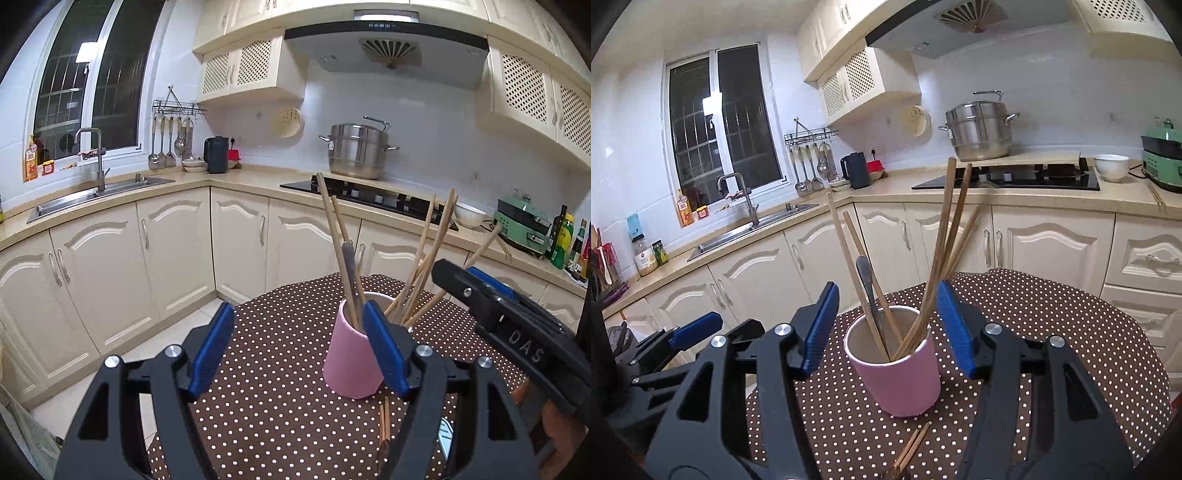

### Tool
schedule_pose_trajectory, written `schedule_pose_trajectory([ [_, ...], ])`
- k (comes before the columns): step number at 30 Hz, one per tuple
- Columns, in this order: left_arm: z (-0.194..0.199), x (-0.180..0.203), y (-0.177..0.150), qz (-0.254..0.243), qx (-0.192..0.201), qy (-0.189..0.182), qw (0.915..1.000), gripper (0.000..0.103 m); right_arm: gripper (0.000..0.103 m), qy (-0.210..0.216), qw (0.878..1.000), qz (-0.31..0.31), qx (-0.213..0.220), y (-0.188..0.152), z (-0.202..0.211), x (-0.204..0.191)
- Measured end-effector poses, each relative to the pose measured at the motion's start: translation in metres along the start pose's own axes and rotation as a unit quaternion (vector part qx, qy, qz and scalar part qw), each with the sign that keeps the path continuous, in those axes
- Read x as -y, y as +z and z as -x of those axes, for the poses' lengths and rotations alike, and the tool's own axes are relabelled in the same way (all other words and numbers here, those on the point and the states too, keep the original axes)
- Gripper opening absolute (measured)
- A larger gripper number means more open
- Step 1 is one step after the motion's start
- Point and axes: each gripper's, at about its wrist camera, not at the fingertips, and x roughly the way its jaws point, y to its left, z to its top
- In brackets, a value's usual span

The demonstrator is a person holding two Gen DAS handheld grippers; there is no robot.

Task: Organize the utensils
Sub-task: 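Move both grippers back down to the remaining chopsticks and spoon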

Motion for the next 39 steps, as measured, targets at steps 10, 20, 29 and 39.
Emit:
schedule_pose_trajectory([
  [10,0.005,0.010,-0.006,-0.013,-0.030,-0.012,0.9994,0.073,0.057,-0.016,1.000,-0.015,0.000,-0.005,0.021,0.015],
  [20,-0.030,0.024,-0.043,-0.056,-0.195,-0.044,0.9783,0.073,0.062,-0.046,0.996,-0.030,-0.076,-0.037,0.026,0.042],
  [29,-0.044,0.044,-0.093,-0.122,-0.281,-0.066,0.9496,0.073,0.064,-0.045,0.988,-0.053,-0.137,-0.065,0.029,0.058],
  [39,-0.044,0.061,-0.114,-0.163,-0.291,-0.056,0.9409,0.074,0.067,-0.037,0.986,-0.066,-0.147,-0.074,0.036,0.062],
])
